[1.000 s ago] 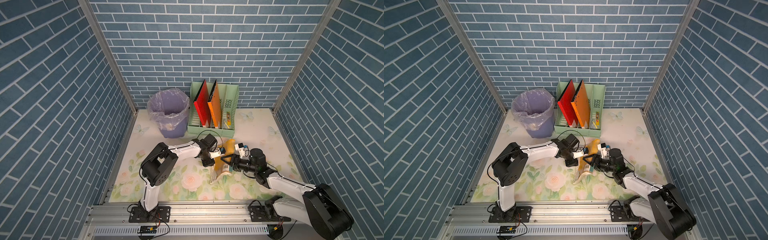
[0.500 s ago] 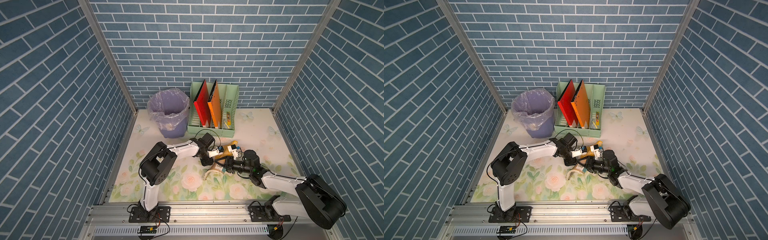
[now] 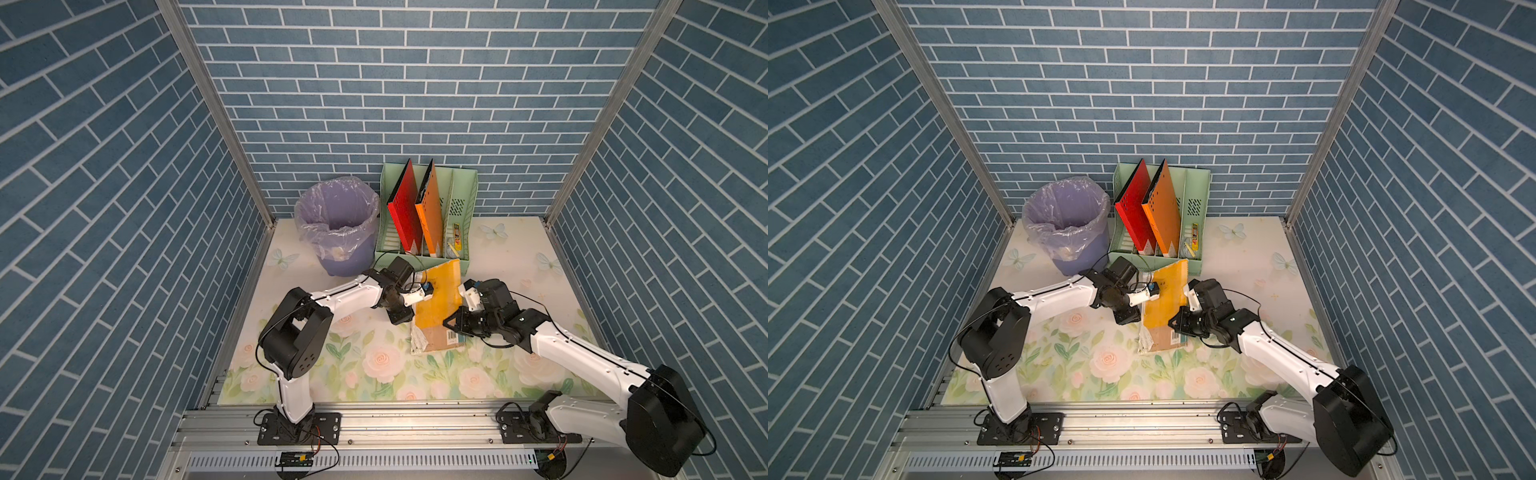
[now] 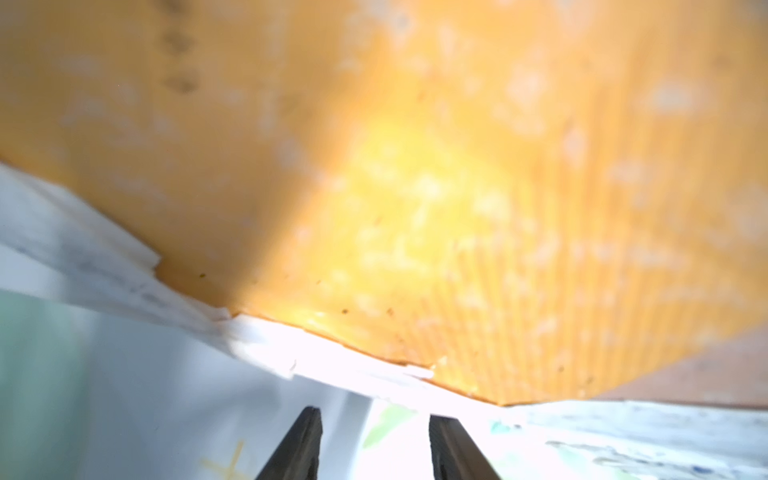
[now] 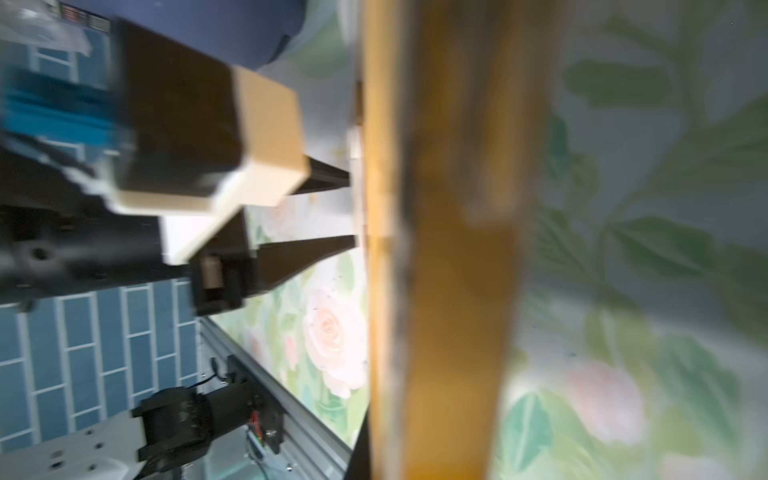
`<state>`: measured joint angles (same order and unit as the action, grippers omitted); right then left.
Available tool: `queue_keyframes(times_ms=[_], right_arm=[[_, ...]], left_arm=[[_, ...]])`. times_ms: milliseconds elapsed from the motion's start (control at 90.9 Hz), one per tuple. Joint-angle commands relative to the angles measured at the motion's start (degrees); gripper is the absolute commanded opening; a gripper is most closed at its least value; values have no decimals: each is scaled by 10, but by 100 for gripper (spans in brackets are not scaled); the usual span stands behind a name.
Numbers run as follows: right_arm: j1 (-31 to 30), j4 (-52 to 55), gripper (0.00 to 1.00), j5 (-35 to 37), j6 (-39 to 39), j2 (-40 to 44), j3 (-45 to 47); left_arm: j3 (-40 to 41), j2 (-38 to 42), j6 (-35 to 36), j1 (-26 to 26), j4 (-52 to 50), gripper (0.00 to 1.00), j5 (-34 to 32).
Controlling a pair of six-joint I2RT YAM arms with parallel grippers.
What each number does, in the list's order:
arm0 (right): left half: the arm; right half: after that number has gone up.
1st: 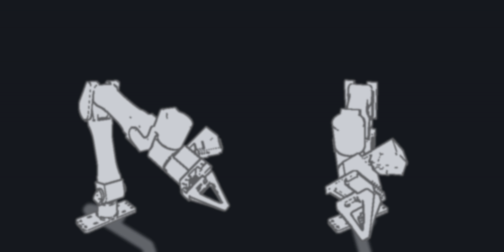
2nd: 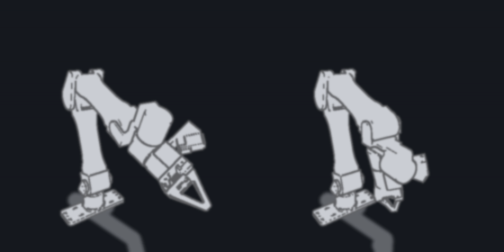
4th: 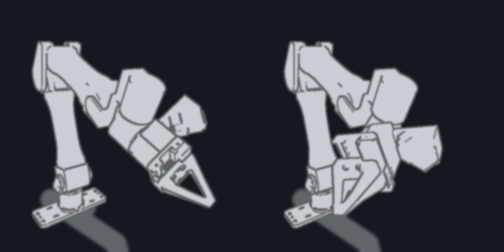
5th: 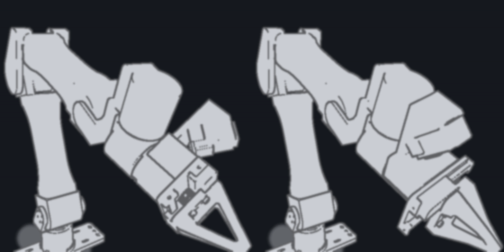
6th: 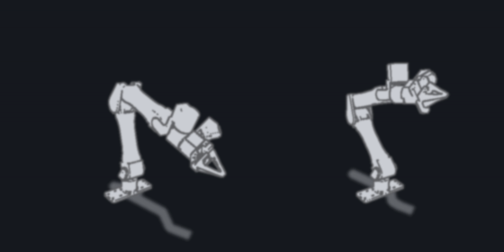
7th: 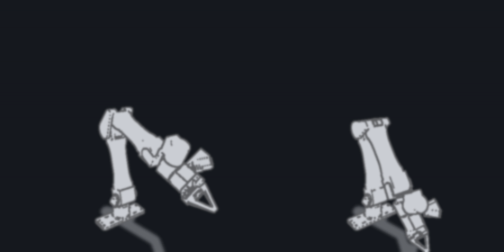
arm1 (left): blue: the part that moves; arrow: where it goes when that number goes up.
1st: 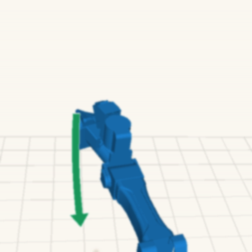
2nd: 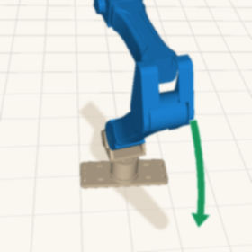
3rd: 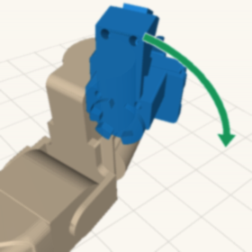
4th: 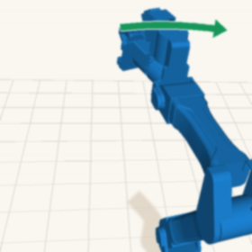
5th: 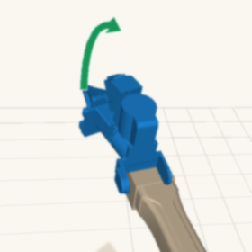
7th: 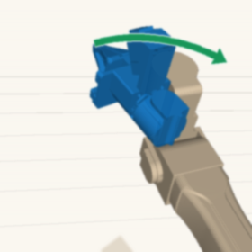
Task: Peel off the used sticky note
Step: Adjust the book at the center of the board.
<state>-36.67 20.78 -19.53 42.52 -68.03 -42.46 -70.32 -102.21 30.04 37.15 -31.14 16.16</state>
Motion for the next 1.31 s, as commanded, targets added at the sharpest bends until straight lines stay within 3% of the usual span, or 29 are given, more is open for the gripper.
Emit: queue_keyframes(times_ms=[0,231,440,572,737,858,946,1100,1144,1298], right_arm=[[-2,212,0,149,-110,8,-71],[-5,436,0,349,-123,-7,-213],[-56,507,0,428,-96,-90,-226],[-115,469,0,427,-84,-178,-226],[-187,354,0,362,-81,-296,-277],[-225,288,7,322,-75,-397,-335],[-244,251,18,302,-60,-453,-377],[-256,183,70,265,-16,-488,-424],[-256,153,95,250,0,-472,-419],[-240,64,99,190,27,-392,-379]], left_arm=[[13,58,19,-30,-60,48,20],[59,165,42,-121,-113,48,59],[101,218,49,-188,-126,48,78],[113,245,48,-211,-131,49,90],[122,263,40,-226,-133,50,99],[127,275,39,-235,-131,51,101],[128,280,38,-241,-133,51,101],[137,287,42,-249,-132,52,98],[139,288,44,-251,-134,52,97],[143,287,49,-257,-134,53,96]])
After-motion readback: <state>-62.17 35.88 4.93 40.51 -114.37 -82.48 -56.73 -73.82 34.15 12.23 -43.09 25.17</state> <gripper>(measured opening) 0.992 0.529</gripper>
